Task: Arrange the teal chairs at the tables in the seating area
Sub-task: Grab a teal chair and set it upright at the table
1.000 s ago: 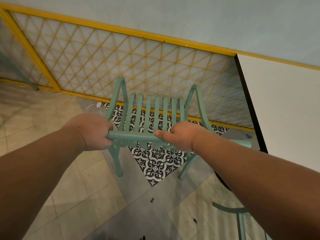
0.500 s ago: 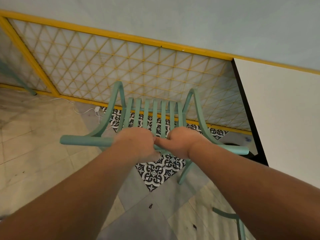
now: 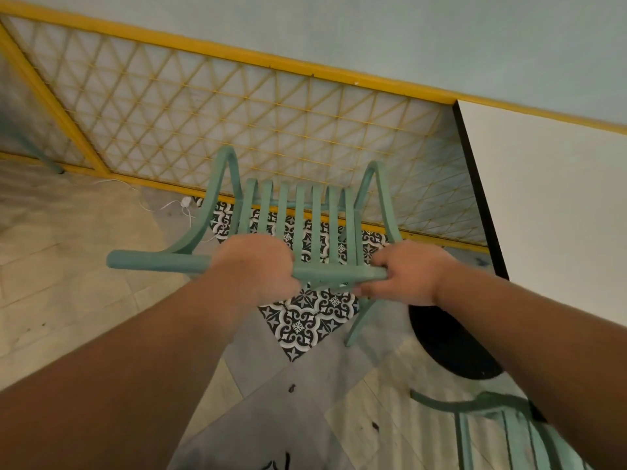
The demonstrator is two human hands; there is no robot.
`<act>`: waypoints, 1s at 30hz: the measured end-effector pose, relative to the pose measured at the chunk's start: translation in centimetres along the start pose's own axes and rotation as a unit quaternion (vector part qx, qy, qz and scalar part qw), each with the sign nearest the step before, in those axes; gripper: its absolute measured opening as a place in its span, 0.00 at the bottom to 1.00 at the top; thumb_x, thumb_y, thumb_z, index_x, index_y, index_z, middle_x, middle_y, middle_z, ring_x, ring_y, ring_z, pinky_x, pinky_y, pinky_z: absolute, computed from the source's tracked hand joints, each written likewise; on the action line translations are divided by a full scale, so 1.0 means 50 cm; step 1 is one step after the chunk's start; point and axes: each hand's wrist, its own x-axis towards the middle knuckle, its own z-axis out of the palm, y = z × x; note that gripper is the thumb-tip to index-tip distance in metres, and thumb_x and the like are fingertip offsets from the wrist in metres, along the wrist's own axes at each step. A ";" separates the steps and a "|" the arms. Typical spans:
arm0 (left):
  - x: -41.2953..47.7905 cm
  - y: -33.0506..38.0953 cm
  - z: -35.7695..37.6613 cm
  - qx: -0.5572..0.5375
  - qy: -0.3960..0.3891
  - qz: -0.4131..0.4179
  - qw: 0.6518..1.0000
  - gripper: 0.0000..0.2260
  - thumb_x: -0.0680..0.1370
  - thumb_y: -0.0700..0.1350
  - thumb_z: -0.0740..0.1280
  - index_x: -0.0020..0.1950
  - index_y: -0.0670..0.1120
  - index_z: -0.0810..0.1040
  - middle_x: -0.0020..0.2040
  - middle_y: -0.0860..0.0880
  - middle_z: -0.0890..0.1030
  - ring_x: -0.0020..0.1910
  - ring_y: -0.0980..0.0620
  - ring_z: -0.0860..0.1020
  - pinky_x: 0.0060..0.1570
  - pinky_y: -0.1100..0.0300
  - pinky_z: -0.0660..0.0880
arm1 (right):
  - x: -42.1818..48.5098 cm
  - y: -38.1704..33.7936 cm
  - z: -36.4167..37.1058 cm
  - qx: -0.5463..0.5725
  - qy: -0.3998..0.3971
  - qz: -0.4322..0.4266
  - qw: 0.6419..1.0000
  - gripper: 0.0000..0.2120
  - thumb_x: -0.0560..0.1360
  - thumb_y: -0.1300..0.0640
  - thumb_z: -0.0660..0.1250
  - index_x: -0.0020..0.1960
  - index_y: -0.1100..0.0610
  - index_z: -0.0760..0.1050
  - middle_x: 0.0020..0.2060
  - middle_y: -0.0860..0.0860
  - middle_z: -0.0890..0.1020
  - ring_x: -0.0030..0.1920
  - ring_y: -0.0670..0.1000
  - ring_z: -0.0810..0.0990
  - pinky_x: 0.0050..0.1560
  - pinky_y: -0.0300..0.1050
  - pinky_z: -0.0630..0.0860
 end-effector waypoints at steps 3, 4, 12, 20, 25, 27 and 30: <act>0.004 0.004 0.001 0.006 0.005 -0.005 1.000 0.11 0.74 0.59 0.63 0.39 0.52 0.76 0.37 0.52 0.80 0.37 0.51 0.78 0.42 0.53 0.82 | -0.009 0.056 0.013 -0.042 0.002 0.064 0.997 0.39 0.61 0.14 0.55 0.39 0.49 0.79 0.36 0.48 0.82 0.38 0.47 0.80 0.41 0.48 0.80; 0.005 0.004 0.002 0.008 0.004 -0.006 1.000 0.11 0.74 0.58 0.63 0.40 0.53 0.76 0.38 0.52 0.80 0.37 0.52 0.78 0.42 0.53 0.81 | -0.008 0.056 0.020 -0.040 0.014 0.077 0.996 0.42 0.59 0.13 0.54 0.37 0.51 0.80 0.35 0.49 0.82 0.37 0.48 0.81 0.41 0.49 0.81; 0.008 -0.002 0.007 0.003 0.010 0.002 1.000 0.10 0.75 0.58 0.63 0.41 0.53 0.77 0.38 0.52 0.79 0.39 0.51 0.79 0.44 0.51 0.82 | 0.006 0.046 0.021 -0.035 -0.001 0.082 0.996 0.29 0.68 0.26 0.61 0.38 0.53 0.80 0.35 0.49 0.82 0.37 0.49 0.82 0.38 0.46 0.82; 0.017 -0.036 0.008 0.008 -0.001 0.021 1.000 0.08 0.74 0.56 0.62 0.41 0.53 0.77 0.38 0.52 0.80 0.38 0.53 0.79 0.37 0.56 0.78 | 0.011 0.006 0.010 -0.034 -0.029 0.065 0.997 0.26 0.74 0.31 0.60 0.42 0.52 0.81 0.34 0.49 0.78 0.39 0.50 0.82 0.43 0.46 0.83; 0.010 -0.068 -0.004 0.055 -0.007 0.034 0.998 0.09 0.77 0.57 0.61 0.42 0.54 0.75 0.40 0.52 0.79 0.39 0.54 0.78 0.36 0.57 0.76 | 0.012 -0.031 0.014 -0.020 -0.039 0.060 0.997 0.28 0.75 0.30 0.59 0.43 0.53 0.82 0.35 0.49 0.78 0.44 0.51 0.84 0.47 0.49 0.83; 0.009 -0.079 -0.004 0.068 -0.008 0.034 0.997 0.10 0.77 0.57 0.61 0.42 0.53 0.75 0.39 0.52 0.79 0.38 0.54 0.77 0.34 0.58 0.72 | 0.012 -0.044 0.018 -0.021 -0.042 0.067 0.997 0.26 0.76 0.31 0.59 0.43 0.53 0.81 0.35 0.49 0.78 0.42 0.51 0.83 0.46 0.48 0.83; 0.010 -0.102 -0.001 0.086 0.004 0.039 0.996 0.11 0.76 0.58 0.61 0.41 0.53 0.76 0.40 0.53 0.78 0.38 0.55 0.76 0.37 0.56 0.74 | 0.014 -0.063 0.025 0.004 -0.043 0.073 0.996 0.24 0.76 0.34 0.61 0.41 0.54 0.80 0.35 0.49 0.78 0.36 0.50 0.79 0.42 0.45 0.82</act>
